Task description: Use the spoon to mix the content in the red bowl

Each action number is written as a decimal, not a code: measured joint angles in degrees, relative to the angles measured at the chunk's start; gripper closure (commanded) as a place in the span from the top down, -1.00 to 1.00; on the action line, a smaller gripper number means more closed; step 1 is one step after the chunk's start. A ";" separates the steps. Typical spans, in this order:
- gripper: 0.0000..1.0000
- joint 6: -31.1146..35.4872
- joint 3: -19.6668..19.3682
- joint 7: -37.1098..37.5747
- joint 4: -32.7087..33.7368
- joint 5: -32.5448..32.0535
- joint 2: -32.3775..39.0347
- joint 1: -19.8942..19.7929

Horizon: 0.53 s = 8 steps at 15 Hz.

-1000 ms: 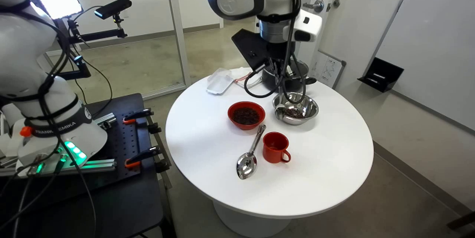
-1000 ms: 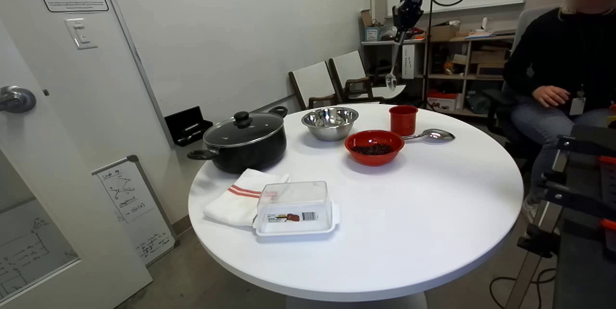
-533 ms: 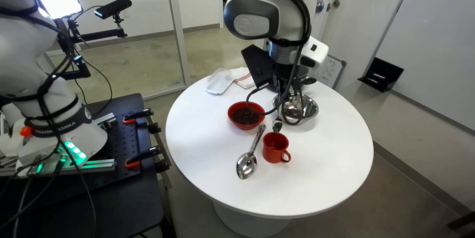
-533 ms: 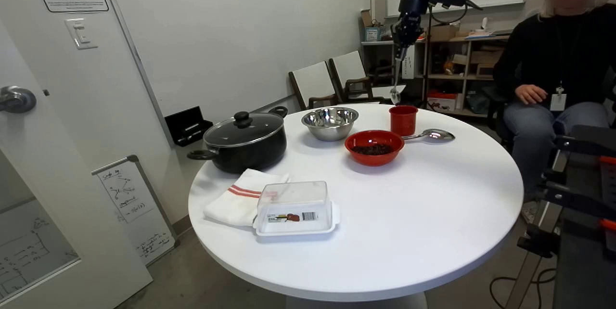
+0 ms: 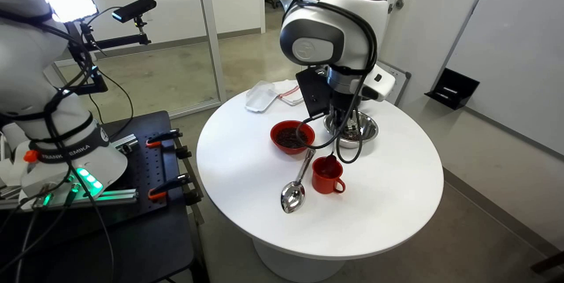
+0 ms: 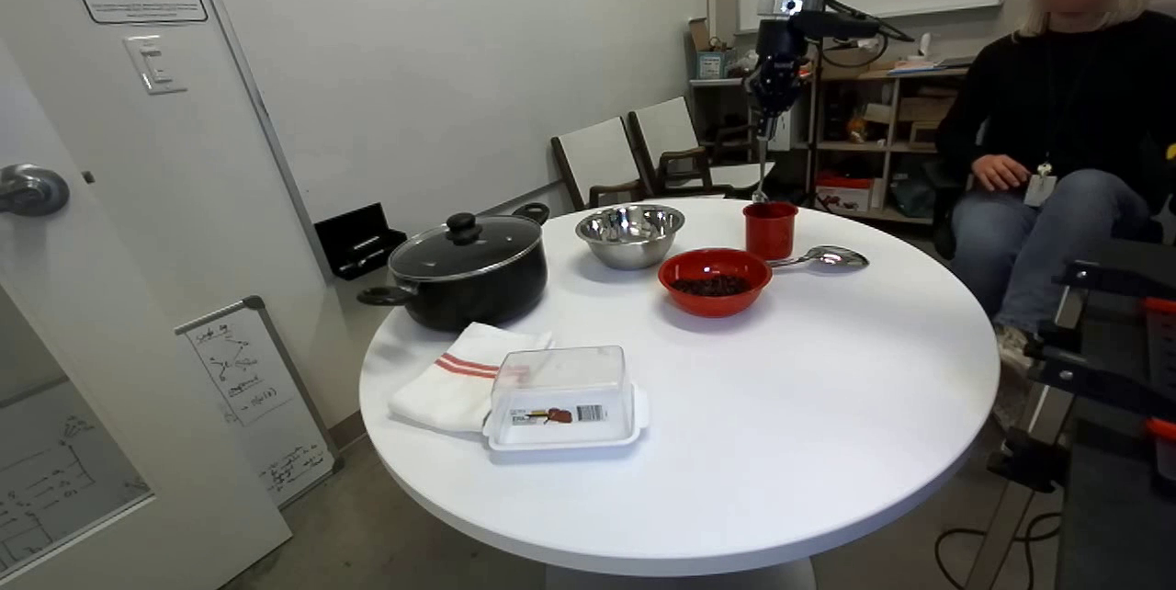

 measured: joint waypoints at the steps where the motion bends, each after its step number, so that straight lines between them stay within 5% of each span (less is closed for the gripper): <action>1: -0.98 -0.17 0.00 0.39 0.40 -0.30 0.48 0.00; 8: -0.98 -0.43 0.09 2.87 1.93 -3.69 4.83 0.54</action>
